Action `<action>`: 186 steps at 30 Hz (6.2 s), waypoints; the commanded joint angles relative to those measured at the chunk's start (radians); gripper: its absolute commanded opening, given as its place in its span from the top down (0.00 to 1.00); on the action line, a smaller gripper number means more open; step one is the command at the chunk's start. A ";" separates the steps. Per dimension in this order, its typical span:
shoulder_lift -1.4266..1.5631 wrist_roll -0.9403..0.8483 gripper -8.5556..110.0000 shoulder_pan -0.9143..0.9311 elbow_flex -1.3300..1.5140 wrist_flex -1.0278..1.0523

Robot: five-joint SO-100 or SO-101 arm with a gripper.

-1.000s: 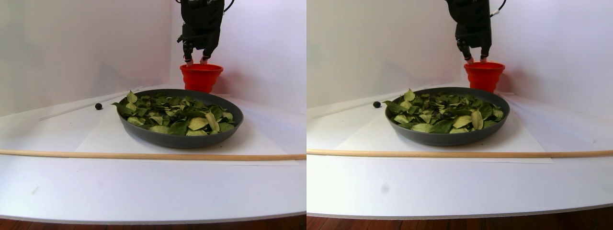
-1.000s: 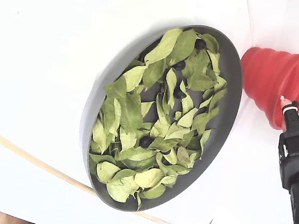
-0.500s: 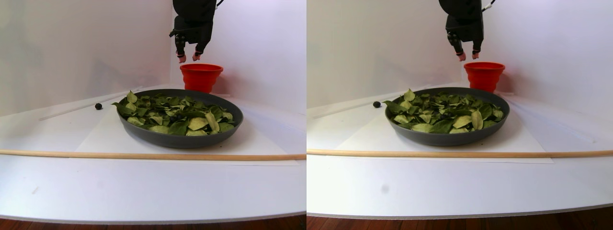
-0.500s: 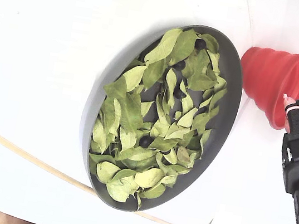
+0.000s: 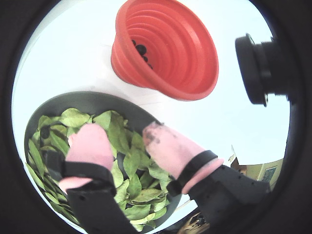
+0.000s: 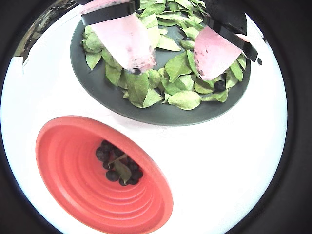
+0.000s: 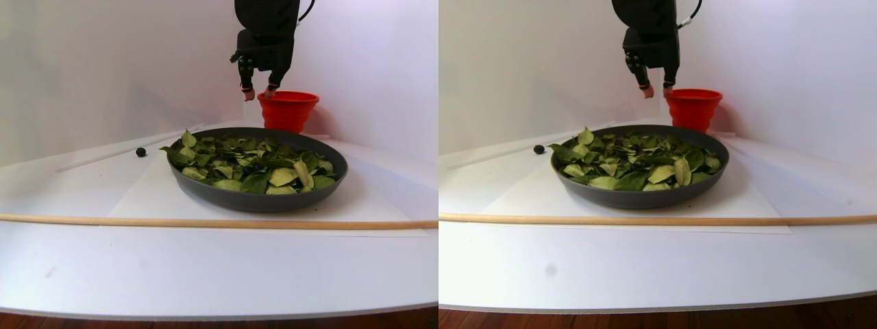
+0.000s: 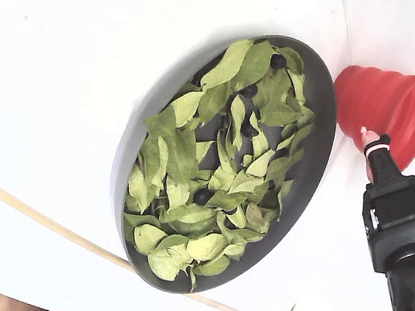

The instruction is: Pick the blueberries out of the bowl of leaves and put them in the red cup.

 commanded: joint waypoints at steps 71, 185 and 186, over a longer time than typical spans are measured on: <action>-0.048 0.018 0.80 -0.094 0.276 -0.227; -0.370 0.124 0.79 -0.092 -0.044 -0.314; -0.373 0.124 0.79 -0.091 -0.044 -0.314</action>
